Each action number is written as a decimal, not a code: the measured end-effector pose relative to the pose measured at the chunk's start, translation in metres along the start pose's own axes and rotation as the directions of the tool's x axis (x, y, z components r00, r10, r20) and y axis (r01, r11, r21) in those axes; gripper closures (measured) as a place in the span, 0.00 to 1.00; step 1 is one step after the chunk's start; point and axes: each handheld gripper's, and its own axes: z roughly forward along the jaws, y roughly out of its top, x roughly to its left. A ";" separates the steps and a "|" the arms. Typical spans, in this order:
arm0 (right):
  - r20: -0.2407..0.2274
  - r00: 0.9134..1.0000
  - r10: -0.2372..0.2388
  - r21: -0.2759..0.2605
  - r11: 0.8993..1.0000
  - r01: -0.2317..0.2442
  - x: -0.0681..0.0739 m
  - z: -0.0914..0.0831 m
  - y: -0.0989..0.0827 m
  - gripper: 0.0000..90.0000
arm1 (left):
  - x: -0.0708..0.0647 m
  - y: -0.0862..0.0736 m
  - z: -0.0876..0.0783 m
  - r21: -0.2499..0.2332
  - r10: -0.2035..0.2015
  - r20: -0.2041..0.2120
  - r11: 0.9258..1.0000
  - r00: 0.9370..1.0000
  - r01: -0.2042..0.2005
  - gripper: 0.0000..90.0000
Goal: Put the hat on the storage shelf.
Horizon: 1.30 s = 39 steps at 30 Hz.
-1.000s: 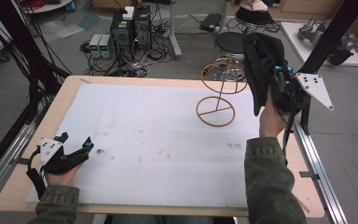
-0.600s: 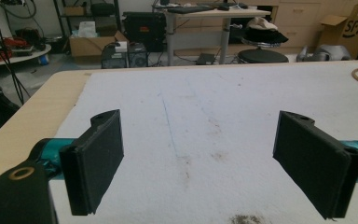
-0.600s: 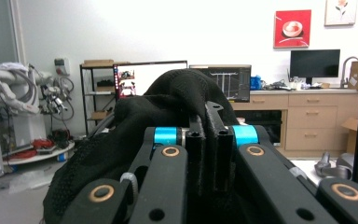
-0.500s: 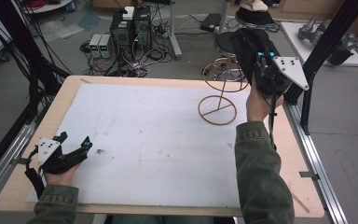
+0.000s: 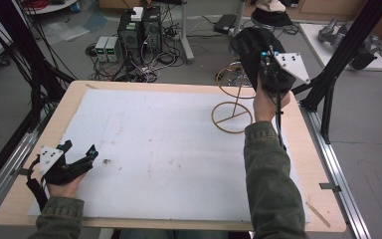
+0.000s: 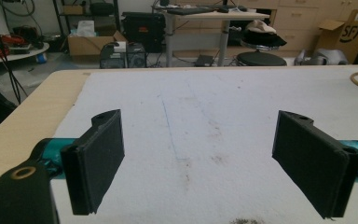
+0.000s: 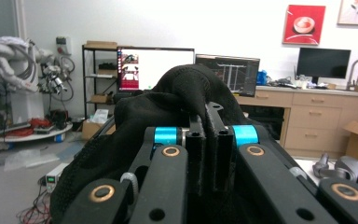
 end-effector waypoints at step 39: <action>-0.091 0.996 -0.022 0.156 0.987 0.037 0.023 0.009 -0.041 0.94 | 0.000 0.001 -0.001 0.002 -0.016 0.026 1.000 1.000 0.016 0.20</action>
